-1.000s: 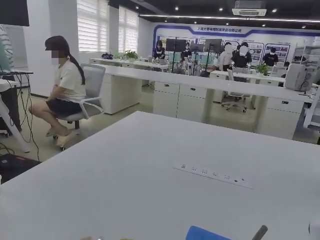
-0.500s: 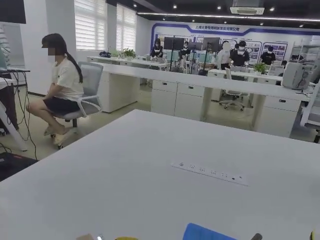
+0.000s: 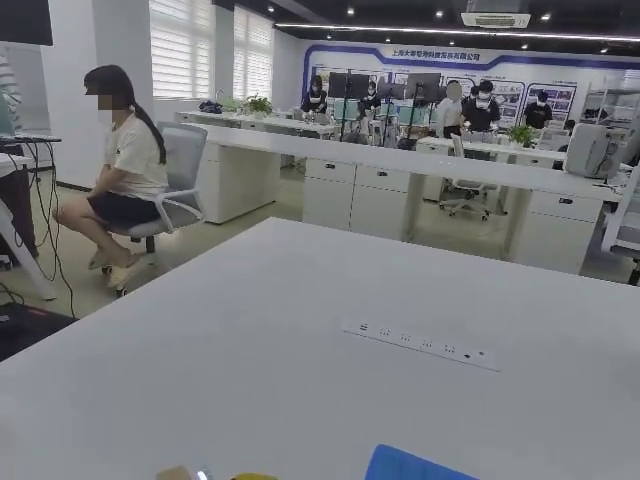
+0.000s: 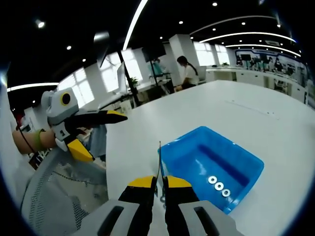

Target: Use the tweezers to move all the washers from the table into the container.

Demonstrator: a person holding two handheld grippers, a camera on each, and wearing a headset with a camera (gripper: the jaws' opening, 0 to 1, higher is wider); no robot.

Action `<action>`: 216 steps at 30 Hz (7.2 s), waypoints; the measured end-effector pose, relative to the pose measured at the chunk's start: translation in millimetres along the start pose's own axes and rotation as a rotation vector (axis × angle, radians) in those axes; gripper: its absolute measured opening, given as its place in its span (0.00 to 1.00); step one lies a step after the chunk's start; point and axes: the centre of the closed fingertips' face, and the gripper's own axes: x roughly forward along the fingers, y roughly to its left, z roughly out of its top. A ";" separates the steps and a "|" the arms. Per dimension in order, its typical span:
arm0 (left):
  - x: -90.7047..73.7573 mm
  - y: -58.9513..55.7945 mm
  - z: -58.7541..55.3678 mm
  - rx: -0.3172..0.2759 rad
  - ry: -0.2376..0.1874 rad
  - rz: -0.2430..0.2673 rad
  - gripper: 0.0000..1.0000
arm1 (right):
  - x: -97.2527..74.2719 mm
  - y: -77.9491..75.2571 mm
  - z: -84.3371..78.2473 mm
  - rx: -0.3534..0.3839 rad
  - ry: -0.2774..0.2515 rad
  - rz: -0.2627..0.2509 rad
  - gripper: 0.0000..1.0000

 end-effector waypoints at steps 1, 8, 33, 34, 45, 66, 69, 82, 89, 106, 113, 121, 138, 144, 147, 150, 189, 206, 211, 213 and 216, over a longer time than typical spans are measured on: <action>0.0 -0.2 0.0 0.000 0.000 -0.001 0.78 | 0.4 -1.2 -1.8 -0.003 0.007 -0.005 0.04; 0.4 -0.8 -1.3 0.000 0.006 -0.005 0.78 | 2.9 -4.3 -11.7 -0.010 0.043 -0.014 0.04; 1.5 -2.8 -3.7 0.007 0.022 -0.014 0.77 | 7.6 2.3 -25.8 -0.140 0.105 -0.014 0.04; 1.5 -3.1 -3.7 0.010 0.022 -0.014 0.77 | 7.4 2.6 -26.3 -0.148 0.106 -0.016 0.04; 2.2 -4.3 -4.7 0.017 0.029 -0.019 0.77 | 8.6 -2.8 -23.6 -0.047 0.043 -0.063 0.03; 2.1 -3.9 -5.3 0.020 0.030 -0.018 0.76 | 2.0 14.0 9.7 0.021 -0.057 0.010 0.03; 2.1 -3.8 -4.9 0.018 0.028 -0.018 0.76 | 1.2 16.0 15.2 0.012 -0.072 0.018 0.03; 1.8 -3.1 -4.5 0.014 0.026 -0.017 0.76 | -0.7 14.3 25.9 0.005 -0.102 0.020 0.03; 1.4 -2.7 -4.3 0.010 0.023 -0.016 0.76 | -4.1 5.8 42.4 0.034 -0.155 0.017 0.03; 1.6 -1.9 -4.3 0.012 0.025 -0.012 0.75 | 3.4 -40.3 59.1 0.187 -0.212 -0.043 0.03; 1.5 -1.3 -4.2 0.010 0.025 -0.010 0.75 | 7.3 -58.7 55.1 0.205 -0.186 -0.091 0.03; 2.0 -1.3 -5.0 0.010 0.029 -0.011 0.75 | 17.3 -66.7 49.4 0.179 -0.136 -0.102 0.03; 1.4 -3.3 -5.0 0.014 0.034 -0.015 0.75 | 34.1 -81.1 32.0 0.086 -0.020 -0.137 0.03; 1.2 -3.0 -4.8 0.012 0.034 -0.013 0.75 | 36.4 -82.5 30.1 0.047 0.004 -0.146 0.03; 1.1 -3.3 -4.7 0.011 0.033 -0.015 0.75 | 37.5 -83.6 28.5 0.036 0.016 -0.148 0.03; 1.0 -3.6 -4.8 0.012 0.033 -0.016 0.75 | 38.6 -82.5 26.5 0.027 0.027 -0.144 0.03; 3.2 -5.5 -7.2 0.019 0.045 -0.030 0.75 | -15.4 -44.2 55.1 -0.052 -0.114 -0.144 0.04; 3.9 -6.4 -8.6 0.019 0.045 -0.038 0.75 | -8.7 -5.9 39.5 0.017 -0.114 -0.031 0.04; 3.7 -6.4 -8.9 0.019 0.047 -0.038 0.75 | -5.4 -3.9 32.6 0.030 -0.100 -0.023 0.04; 3.6 -6.6 -8.5 0.018 0.045 -0.038 0.75 | -3.4 -2.6 29.3 0.027 -0.088 -0.019 0.04; 3.4 -6.6 -8.7 0.020 0.046 -0.038 0.75 | 0.2 -1.4 23.2 0.024 -0.068 -0.016 0.04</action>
